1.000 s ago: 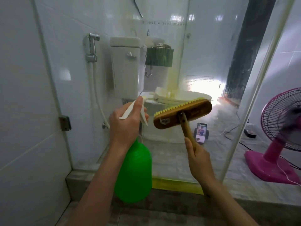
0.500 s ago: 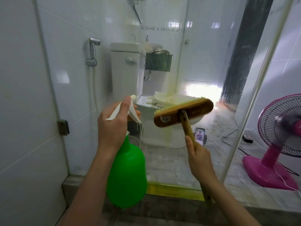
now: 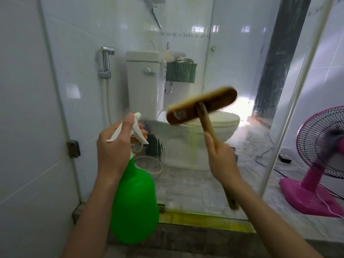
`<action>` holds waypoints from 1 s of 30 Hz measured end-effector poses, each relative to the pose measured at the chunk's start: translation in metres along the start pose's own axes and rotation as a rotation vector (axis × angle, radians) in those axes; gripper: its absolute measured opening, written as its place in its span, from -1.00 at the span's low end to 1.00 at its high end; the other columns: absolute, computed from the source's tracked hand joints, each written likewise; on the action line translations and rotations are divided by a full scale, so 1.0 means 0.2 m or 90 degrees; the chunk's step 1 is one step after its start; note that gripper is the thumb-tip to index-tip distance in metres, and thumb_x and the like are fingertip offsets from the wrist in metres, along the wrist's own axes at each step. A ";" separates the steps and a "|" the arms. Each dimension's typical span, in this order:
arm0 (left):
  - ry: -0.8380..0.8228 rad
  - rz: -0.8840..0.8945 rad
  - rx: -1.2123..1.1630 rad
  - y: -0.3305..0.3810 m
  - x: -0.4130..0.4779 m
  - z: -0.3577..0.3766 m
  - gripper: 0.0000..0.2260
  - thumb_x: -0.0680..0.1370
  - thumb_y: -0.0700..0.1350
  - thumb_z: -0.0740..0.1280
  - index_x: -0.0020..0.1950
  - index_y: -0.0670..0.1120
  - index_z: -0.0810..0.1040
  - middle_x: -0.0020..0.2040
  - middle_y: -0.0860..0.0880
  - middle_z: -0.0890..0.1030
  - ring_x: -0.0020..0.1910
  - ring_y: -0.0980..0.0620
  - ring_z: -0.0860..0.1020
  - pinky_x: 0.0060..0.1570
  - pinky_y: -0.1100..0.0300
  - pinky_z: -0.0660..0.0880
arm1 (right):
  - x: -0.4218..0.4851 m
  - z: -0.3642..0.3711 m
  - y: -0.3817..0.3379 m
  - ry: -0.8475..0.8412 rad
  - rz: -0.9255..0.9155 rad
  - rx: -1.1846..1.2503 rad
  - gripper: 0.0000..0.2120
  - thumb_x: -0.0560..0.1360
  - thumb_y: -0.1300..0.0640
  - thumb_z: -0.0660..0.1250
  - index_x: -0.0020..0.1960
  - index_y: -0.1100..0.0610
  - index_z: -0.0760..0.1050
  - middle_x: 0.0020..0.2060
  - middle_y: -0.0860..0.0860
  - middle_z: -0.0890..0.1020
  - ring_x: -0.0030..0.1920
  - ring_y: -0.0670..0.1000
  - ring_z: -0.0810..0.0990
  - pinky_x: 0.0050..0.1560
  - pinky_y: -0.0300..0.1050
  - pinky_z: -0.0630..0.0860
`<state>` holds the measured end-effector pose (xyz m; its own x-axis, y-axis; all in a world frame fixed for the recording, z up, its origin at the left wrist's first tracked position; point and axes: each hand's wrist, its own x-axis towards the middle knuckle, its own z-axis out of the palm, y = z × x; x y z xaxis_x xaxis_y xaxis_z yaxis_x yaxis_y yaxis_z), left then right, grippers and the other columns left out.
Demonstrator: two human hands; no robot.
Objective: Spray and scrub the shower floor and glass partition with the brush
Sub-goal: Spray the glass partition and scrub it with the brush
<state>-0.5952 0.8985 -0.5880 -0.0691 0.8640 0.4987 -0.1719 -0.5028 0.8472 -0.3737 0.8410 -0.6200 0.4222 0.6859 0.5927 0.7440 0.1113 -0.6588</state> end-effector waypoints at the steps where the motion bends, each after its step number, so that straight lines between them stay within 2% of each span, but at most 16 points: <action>1: 0.000 -0.003 0.003 -0.01 0.00 0.00 -0.67 0.62 0.09 0.29 -0.29 0.20 0.73 -0.24 0.03 0.74 -0.11 -0.11 0.72 0.11 -0.18 0.61 | 0.11 0.02 -0.10 -0.001 -0.036 -0.003 -0.55 0.60 -0.16 0.05 -0.36 0.05 0.33 -0.51 -0.07 0.35 -0.55 -0.18 0.33 -0.52 -0.37 0.27; 3: 0.003 -0.009 0.009 -0.03 0.01 -0.01 -0.70 0.58 0.15 0.30 -0.28 0.21 0.73 -0.23 0.03 0.74 -0.08 -0.13 0.71 0.12 -0.19 0.60 | 0.24 0.04 -0.21 0.006 -0.063 0.005 -0.55 0.60 -0.19 0.04 -0.34 0.05 0.36 -0.50 -0.07 0.38 -0.54 -0.17 0.34 -0.54 -0.37 0.31; 5: 0.013 -0.007 0.004 -0.03 0.02 -0.01 -0.72 0.53 0.20 0.30 -0.27 0.19 0.73 -0.22 0.02 0.74 -0.07 -0.16 0.71 0.11 -0.20 0.60 | 0.19 0.04 -0.15 0.010 -0.048 0.002 -0.54 0.59 -0.20 0.05 -0.35 0.05 0.35 -0.51 -0.07 0.36 -0.55 -0.16 0.33 -0.53 -0.33 0.29; 7: 0.019 0.000 -0.003 -0.03 0.03 -0.02 -0.69 0.57 0.16 0.31 -0.28 0.12 0.73 -0.24 0.01 0.74 -0.10 -0.16 0.71 0.09 -0.20 0.61 | 0.00 -0.01 -0.02 0.008 0.003 -0.017 -0.54 0.58 -0.19 0.04 -0.37 0.07 0.31 -0.49 -0.06 0.34 -0.51 -0.14 0.31 -0.48 -0.31 0.25; 9: 0.018 0.002 0.002 -0.02 0.03 -0.02 -0.66 0.63 0.07 0.30 -0.29 0.12 0.72 -0.26 0.02 0.73 -0.13 -0.12 0.72 0.08 -0.15 0.63 | -0.13 -0.04 0.05 0.004 0.043 -0.033 -0.55 0.58 -0.16 0.04 -0.38 0.08 0.29 -0.45 -0.04 0.34 -0.47 -0.13 0.30 -0.47 -0.32 0.29; 11: 0.009 -0.002 0.019 -0.02 0.02 -0.01 -0.66 0.64 0.08 0.29 -0.28 0.13 0.72 -0.25 0.02 0.74 -0.10 -0.11 0.71 0.08 -0.11 0.62 | -0.05 -0.03 -0.02 -0.015 0.016 -0.039 -0.55 0.59 -0.15 0.05 -0.39 0.06 0.28 -0.49 -0.05 0.33 -0.51 -0.15 0.29 -0.50 -0.37 0.29; 15: 0.006 -0.003 0.022 -0.04 0.02 -0.03 -0.68 0.53 0.21 0.29 -0.18 0.05 0.71 -0.17 -0.07 0.74 -0.07 -0.16 0.71 0.10 -0.19 0.61 | 0.26 0.06 -0.29 -0.036 -0.088 -0.015 -0.55 0.60 -0.18 0.05 -0.34 0.05 0.34 -0.50 -0.07 0.38 -0.54 -0.15 0.34 -0.56 -0.42 0.27; 18: 0.020 -0.003 0.011 -0.05 0.04 -0.07 -0.68 0.51 0.23 0.30 -0.25 0.10 0.74 -0.19 -0.06 0.74 -0.09 -0.17 0.71 0.04 -0.17 0.63 | 0.17 0.09 -0.15 -0.033 -0.088 -0.020 -0.55 0.58 -0.21 0.04 -0.32 0.06 0.38 -0.48 -0.06 0.40 -0.50 -0.13 0.37 -0.51 -0.38 0.30; 20: 0.013 0.002 0.026 -0.06 0.03 -0.11 -0.70 0.57 0.18 0.31 -0.27 0.16 0.73 -0.21 0.00 0.74 -0.10 -0.11 0.72 -0.06 -0.03 0.63 | -0.11 0.07 0.13 -0.039 -0.003 -0.036 -0.52 0.53 -0.27 0.01 -0.32 0.07 0.38 -0.49 -0.03 0.40 -0.49 -0.10 0.36 -0.49 -0.30 0.31; 22: 0.014 0.009 0.036 -0.09 0.00 -0.15 -0.67 0.63 0.10 0.29 -0.26 0.11 0.72 -0.23 0.02 0.74 -0.13 -0.04 0.73 -0.20 0.15 0.56 | -0.34 0.06 0.34 -0.068 0.092 -0.047 -0.45 0.45 -0.33 0.00 -0.31 0.12 0.42 -0.49 0.01 0.43 -0.50 -0.07 0.38 -0.45 -0.11 0.36; 23: 0.015 0.009 0.041 -0.12 -0.02 -0.17 -0.69 0.64 0.07 0.29 -0.23 0.08 0.71 -0.24 0.01 0.74 -0.15 -0.02 0.73 -0.27 0.23 0.53 | -0.39 0.08 0.39 -0.081 0.112 -0.045 -0.45 0.44 -0.33 0.00 -0.31 0.12 0.42 -0.49 0.02 0.43 -0.50 -0.06 0.38 -0.44 -0.08 0.37; 26: 0.007 -0.011 0.070 -0.21 -0.08 -0.23 -0.74 0.64 0.03 0.29 -0.17 0.03 0.69 -0.25 0.03 0.73 -0.15 0.03 0.72 -0.42 0.37 0.45 | -0.27 0.19 0.27 -0.078 0.047 -0.059 -0.51 0.51 -0.27 0.01 -0.31 0.09 0.39 -0.50 0.00 0.42 -0.51 -0.07 0.38 -0.51 -0.25 0.29; 28: 0.000 -0.032 0.096 -0.28 -0.11 -0.25 -0.73 0.64 0.02 0.30 -0.20 0.08 0.70 -0.24 0.05 0.74 -0.13 -0.01 0.72 -0.38 0.31 0.47 | -0.16 0.26 0.17 -0.087 -0.021 -0.086 -0.53 0.56 -0.24 0.04 -0.27 0.09 0.41 -0.47 0.01 0.45 -0.47 -0.04 0.44 -0.49 -0.19 0.31; 30: 0.005 -0.038 0.107 -0.33 -0.15 -0.27 -0.68 0.65 0.02 0.30 -0.25 0.14 0.71 -0.23 0.06 0.74 -0.13 -0.03 0.72 -0.25 0.13 0.56 | -0.16 0.27 0.22 -0.091 -0.045 -0.099 -0.53 0.56 -0.25 0.04 -0.26 0.09 0.41 -0.46 0.02 0.46 -0.46 -0.02 0.45 -0.47 -0.13 0.33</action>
<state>-0.6355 0.9076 -0.6686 -0.0716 0.8920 0.4463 -0.0096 -0.4480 0.8940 -0.3827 0.8633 -0.6920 0.2962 0.7765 0.5562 0.8449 0.0586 -0.5317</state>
